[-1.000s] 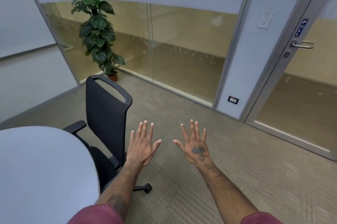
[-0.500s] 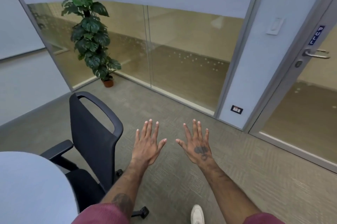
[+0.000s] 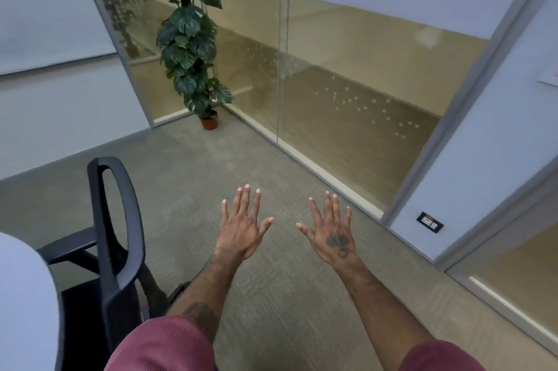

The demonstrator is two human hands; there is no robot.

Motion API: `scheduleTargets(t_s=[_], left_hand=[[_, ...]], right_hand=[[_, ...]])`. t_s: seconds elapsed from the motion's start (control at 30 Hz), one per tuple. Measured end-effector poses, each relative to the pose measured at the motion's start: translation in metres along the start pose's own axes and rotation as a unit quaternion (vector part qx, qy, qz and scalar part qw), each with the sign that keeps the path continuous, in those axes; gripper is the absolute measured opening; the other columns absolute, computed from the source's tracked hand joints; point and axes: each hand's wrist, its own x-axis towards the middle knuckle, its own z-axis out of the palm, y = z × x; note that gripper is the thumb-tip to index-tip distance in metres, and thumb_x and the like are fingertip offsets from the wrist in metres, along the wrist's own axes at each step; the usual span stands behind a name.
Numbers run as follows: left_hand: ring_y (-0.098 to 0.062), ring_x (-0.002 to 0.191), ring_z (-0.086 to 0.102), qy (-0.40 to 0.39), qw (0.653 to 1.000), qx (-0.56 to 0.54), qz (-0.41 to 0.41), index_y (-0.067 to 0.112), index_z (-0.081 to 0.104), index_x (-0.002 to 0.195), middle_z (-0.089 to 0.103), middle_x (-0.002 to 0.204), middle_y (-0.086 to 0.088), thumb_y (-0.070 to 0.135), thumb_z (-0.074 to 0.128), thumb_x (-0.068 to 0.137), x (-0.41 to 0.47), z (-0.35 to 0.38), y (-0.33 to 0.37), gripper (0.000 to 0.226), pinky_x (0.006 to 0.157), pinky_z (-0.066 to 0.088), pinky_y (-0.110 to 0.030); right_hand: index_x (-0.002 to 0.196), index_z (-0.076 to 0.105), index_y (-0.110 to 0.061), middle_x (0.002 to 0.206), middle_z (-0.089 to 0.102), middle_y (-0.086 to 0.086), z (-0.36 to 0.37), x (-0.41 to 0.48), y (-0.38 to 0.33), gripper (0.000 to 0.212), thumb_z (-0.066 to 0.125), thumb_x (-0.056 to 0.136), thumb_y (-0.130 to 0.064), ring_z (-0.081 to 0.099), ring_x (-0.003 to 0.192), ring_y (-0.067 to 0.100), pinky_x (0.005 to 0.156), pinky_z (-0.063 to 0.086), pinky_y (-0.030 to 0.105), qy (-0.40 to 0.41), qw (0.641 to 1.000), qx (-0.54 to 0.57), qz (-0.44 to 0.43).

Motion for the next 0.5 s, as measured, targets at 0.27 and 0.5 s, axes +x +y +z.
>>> scheduleTargets(t_s=[0.27,0.5], left_hand=[[-0.022,0.152,-0.014,0.024,0.998,0.015,-0.059,0.022,-0.005,0.157,-0.011,0.166,-0.006,0.066,0.015,0.097,0.069,-0.010,-0.002,0.078,0.121,-0.006,-0.052],[-0.021,0.151,-0.018,0.026,0.994,0.020,-0.100,0.022,-0.010,0.157,-0.015,0.165,-0.006,0.066,0.014,0.097,0.137,-0.008,-0.049,0.077,0.121,-0.009,-0.051]], right_hand=[[0.156,-0.003,-0.028,0.163,-0.016,0.015,-0.010,0.103,0.001,0.085,0.000,0.086,-0.076,-0.018,0.150,0.032,0.117,-0.007,0.059,0.008,0.998,0.007,-0.067],[0.156,-0.004,-0.028,0.162,-0.017,0.016,-0.005,0.196,-0.031,0.085,-0.001,0.086,-0.076,-0.019,0.149,0.032,0.117,-0.007,0.059,0.009,0.992,0.015,-0.122]])
